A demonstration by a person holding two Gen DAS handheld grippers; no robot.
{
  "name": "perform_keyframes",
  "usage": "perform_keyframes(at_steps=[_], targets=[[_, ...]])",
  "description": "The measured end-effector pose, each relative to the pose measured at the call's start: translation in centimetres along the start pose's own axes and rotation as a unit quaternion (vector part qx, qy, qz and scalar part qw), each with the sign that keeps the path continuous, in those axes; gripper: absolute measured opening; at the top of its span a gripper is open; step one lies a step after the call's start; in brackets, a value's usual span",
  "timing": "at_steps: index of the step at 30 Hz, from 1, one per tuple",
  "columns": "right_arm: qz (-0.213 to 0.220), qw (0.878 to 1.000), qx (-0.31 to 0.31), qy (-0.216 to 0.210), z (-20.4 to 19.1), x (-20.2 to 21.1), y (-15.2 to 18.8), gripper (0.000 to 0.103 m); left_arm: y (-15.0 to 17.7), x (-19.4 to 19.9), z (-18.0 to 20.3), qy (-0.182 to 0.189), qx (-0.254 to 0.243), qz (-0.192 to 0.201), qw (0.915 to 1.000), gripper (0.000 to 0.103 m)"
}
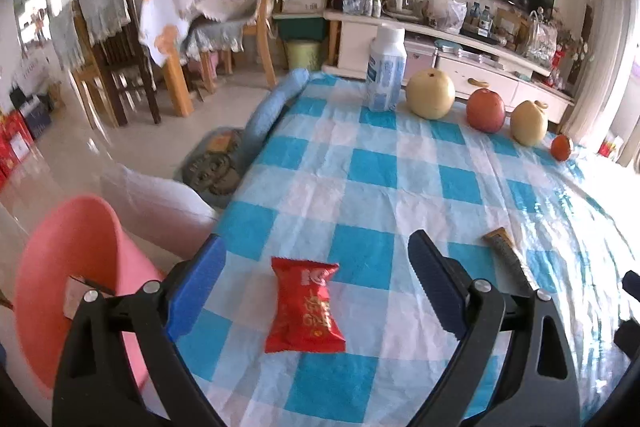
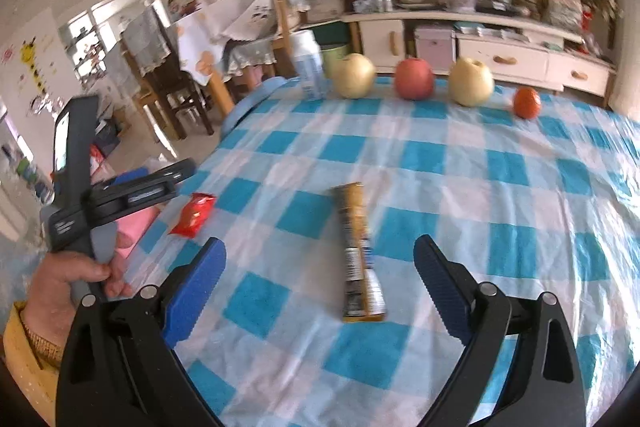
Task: Collect trash
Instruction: 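Bring both empty grippers back over the table toward the red packet and snack bar, then grasp the small red snack packet with the left gripper while the right grasps the snack bar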
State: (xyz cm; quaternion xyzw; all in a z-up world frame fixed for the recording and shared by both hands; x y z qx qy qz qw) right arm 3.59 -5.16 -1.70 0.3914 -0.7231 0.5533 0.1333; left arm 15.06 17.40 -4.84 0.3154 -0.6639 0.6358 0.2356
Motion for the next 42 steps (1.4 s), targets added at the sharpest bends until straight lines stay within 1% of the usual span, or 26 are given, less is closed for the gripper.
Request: perform_keyframes(at_steps=[3, 7, 9, 13, 16, 22, 24, 28, 30, 32, 34, 35, 37, 38, 39, 42], targets=[[-0.001, 1.0, -0.017, 0.001, 2.1, 0.0, 0.1, 0.094, 0.9, -0.9, -0.2, 0.027, 0.027, -0.03, 0.9988, 0.093], [-0.014, 0.999, -0.041, 0.005, 4.6, -0.7, 0.7, 0.094, 1.6, -1.9, -1.2, 0.025, 0.065, -0.054, 0.9961, 0.093], [-0.024, 0.998, -0.05, 0.004, 5.2, -1.3, 1.1, 0.094, 2.1, -2.5, -1.8, 0.02, 0.089, -0.067, 0.9936, 0.093], [-0.041, 0.998, -0.051, 0.006, 5.6, -2.9, 1.6, 0.094, 2.7, -3.5, -2.2, 0.018, 0.116, -0.088, 0.9892, 0.093], [-0.054, 0.997, -0.053, -0.013, 5.0, -4.0, 1.9, 0.094, 3.0, -4.3, -2.0, 0.008, 0.115, -0.097, 0.9886, 0.09], [-0.067, 0.997, -0.044, -0.008, 4.7, -5.2, 2.5, 0.094, 3.9, -5.3, -0.8, -0.006, 0.086, -0.118, 0.9894, 0.078], [-0.07, 0.997, -0.045, -0.008, 4.8, -5.6, 2.5, 0.094, 4.0, -5.5, -0.5, -0.007, 0.079, -0.119, 0.9897, 0.076], [-0.074, 0.996, -0.043, -0.012, 4.7, -6.1, 2.5, 0.093, 4.4, -5.9, -0.1, -0.017, 0.055, -0.126, 0.9904, 0.067], [-0.077, 0.996, -0.04, -0.011, 4.7, -6.4, 2.6, 0.085, 4.6, -6.0, 0.1, -0.019, 0.049, -0.129, 0.9902, 0.063], [-0.081, 0.996, -0.041, -0.013, 4.7, -6.8, 2.7, 0.084, 4.7, -6.1, 0.3, -0.019, 0.04, -0.132, 0.9903, 0.058], [-0.081, 0.996, -0.039, -0.011, 4.7, -7.0, 2.8, 0.079, 4.8, -6.2, 0.5, -0.02, 0.033, -0.132, 0.9906, 0.056], [-0.081, 0.996, -0.034, -0.012, 4.6, -7.2, 2.8, 0.074, 4.9, -6.2, 0.6, -0.022, 0.028, -0.131, 0.9907, 0.053], [-0.084, 0.996, -0.026, -0.013, 4.3, -7.5, 2.8, 0.071, 4.9, -6.2, 0.8, -0.023, 0.02, -0.13, 0.9911, 0.05], [-0.085, 0.996, -0.022, -0.012, 4.2, -7.7, 2.8, 0.068, 4.9, -6.2, 0.9, -0.023, 0.017, -0.129, 0.9912, 0.047], [-0.084, 0.996, -0.018, -0.011, 4.1, -7.8, 2.9, 0.062, 5.0, -6.2, 1.0, -0.022, 0.015, -0.13, 0.9911, 0.045], [-0.085, 0.996, 0.0, -0.003, 3.8, -8.2, 3.0, 0.055, 5.0, -6.1, 1.1, -0.024, 0.009, -0.127, 0.9916, 0.041]])
Point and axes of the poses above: each gripper's, at about its wrist camera, not at the fingertips, and x roughly against the way its jaws point, z to its right, y to its underside, the point moved 10 cm from there along -x, roughly the way its jaws point, and after that the axes turned 8 degrees about -y, right-handed, at the moved point
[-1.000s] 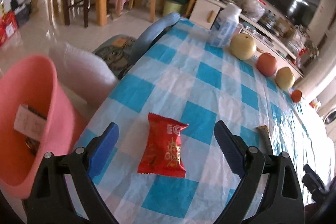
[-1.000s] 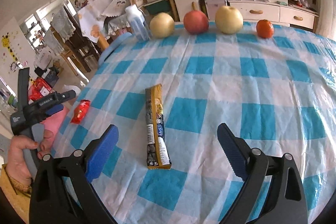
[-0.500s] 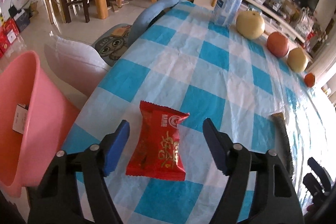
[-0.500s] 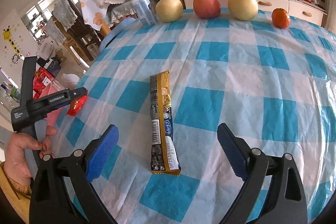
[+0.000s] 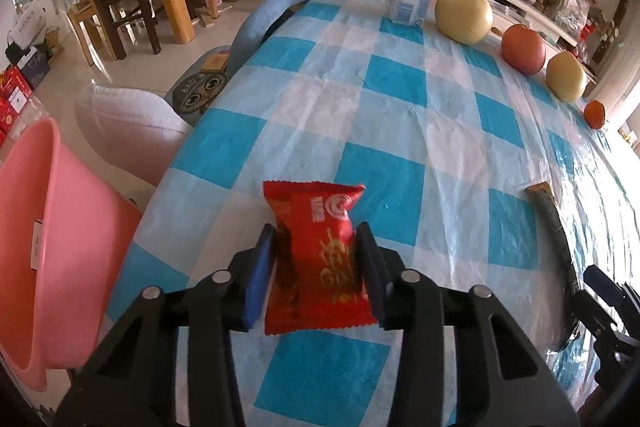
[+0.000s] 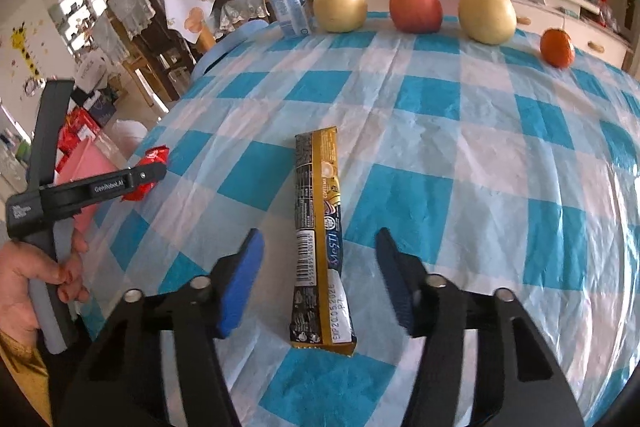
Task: Collect trash
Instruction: 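Grasp the small red snack packet with the left gripper while the right grasps the snack bar, then carry both held items over the pink basin and open both grippers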
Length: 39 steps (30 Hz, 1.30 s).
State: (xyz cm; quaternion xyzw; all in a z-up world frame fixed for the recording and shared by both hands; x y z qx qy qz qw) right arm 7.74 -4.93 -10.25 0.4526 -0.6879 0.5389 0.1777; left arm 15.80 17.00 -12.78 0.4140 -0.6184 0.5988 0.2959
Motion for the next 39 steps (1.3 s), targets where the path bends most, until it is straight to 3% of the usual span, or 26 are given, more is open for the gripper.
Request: perform_keyframes(at_steps=[7, 11, 24, 39], targets=[[-0.005, 1.0, 0.022, 0.021, 0.0, -0.9, 0.1, 0.041, 0.0, 0.0, 0.2, 0.003, -0.007, 0.004, 1.0, 0.039], [-0.007, 0.999, 0.04, 0.032, -0.2, -1.1, 0.2, 0.025, 0.1, 0.1, 0.4, 0.01, -0.011, 0.005, 0.9999, 0.039], [0.002, 0.996, 0.069, 0.05, -0.5, -0.7, 0.1, 0.018, -0.2, 1.4, 1.0, 0.036, -0.018, 0.027, 0.9988, 0.037], [0.05, 0.995, 0.066, 0.055, -1.4, 2.5, -1.2, 0.016, -1.1, 4.4, 0.0, 0.053, -0.018, 0.074, 0.9957, 0.037]])
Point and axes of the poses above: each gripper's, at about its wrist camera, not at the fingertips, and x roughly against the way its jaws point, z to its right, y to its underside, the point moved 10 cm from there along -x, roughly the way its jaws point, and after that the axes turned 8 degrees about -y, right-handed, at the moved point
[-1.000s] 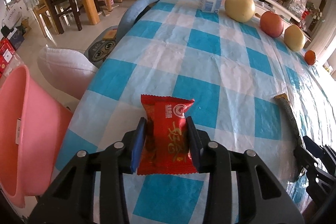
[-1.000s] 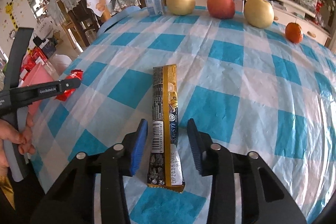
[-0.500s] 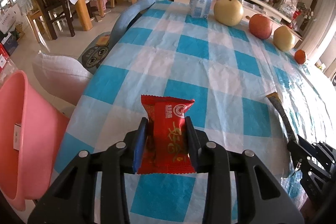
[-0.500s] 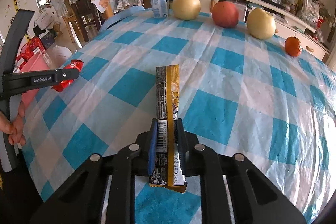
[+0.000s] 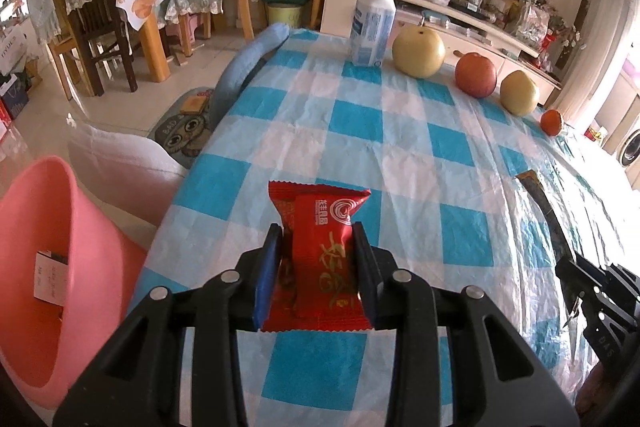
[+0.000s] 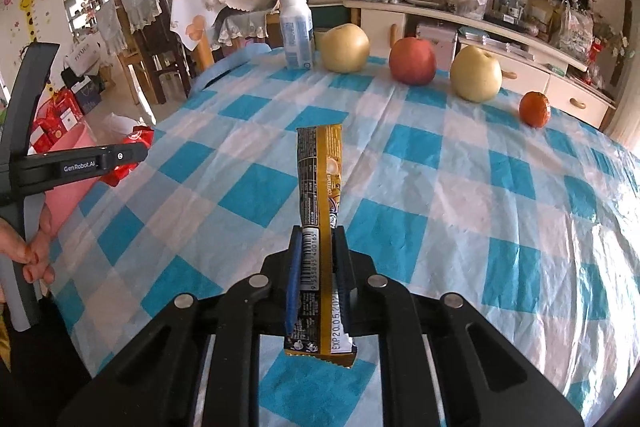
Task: Collect trash
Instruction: 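Carry both held items over the pink basin and open both grippers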
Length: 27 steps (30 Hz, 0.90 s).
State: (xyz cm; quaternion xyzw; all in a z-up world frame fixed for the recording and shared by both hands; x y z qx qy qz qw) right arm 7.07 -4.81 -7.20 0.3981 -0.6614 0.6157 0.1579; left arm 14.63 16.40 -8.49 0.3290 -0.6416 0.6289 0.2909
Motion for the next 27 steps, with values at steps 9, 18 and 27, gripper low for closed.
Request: perform_keyframes(at_steps=[9, 18, 27], targets=[[0.0, 1.0, -0.003, -0.019, -2.2, 0.9, 0.2, 0.016, -0.9, 1.7, -1.0, -0.009, -0.003, 0.033, 0.9994, 0.037], [0.006, 0.999, 0.008, -0.048, -6.2, 1.9, -0.5, 0.016, -1.7, 3.5, -2.5, -0.021, -0.001, 0.065, 0.9977, 0.037], [0.01, 0.997, 0.016, -0.076, -9.9, 2.6, -1.6, 0.016, -2.2, 5.0, -5.0, -0.025, 0.016, 0.085, 0.996, 0.037]])
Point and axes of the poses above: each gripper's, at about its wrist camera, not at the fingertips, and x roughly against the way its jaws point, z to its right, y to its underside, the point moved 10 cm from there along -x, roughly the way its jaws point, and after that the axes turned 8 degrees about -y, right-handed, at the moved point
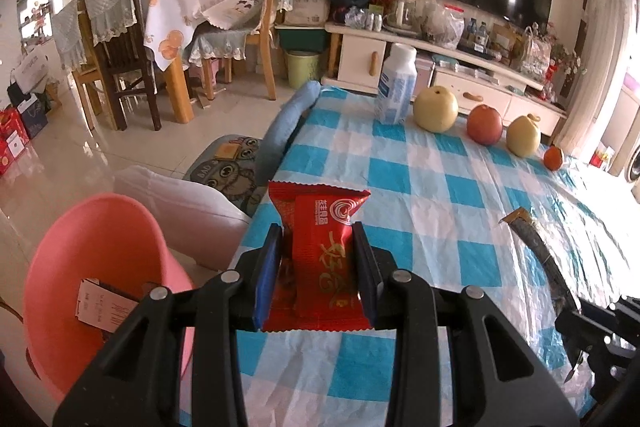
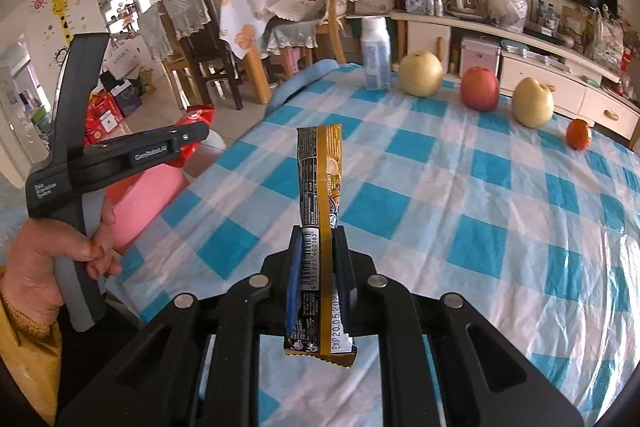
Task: Collect trash
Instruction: 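Carry both held items over the pink basin and open both grippers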
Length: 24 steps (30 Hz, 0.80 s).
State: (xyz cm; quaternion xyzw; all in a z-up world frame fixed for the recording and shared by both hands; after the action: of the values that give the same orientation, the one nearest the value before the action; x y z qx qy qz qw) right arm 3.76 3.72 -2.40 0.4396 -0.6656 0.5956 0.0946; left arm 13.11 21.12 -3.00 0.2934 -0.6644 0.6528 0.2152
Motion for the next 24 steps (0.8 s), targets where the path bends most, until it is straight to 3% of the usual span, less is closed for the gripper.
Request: perform_keyframes(at_steps=[24], targets=[[-0.014, 0.997, 0.019, -0.076, -9.9, -1.9, -2.4, 0.016, -1.7, 3.0, -9.4, -0.054, 0.064, 0.054, 0.9949, 0.037]])
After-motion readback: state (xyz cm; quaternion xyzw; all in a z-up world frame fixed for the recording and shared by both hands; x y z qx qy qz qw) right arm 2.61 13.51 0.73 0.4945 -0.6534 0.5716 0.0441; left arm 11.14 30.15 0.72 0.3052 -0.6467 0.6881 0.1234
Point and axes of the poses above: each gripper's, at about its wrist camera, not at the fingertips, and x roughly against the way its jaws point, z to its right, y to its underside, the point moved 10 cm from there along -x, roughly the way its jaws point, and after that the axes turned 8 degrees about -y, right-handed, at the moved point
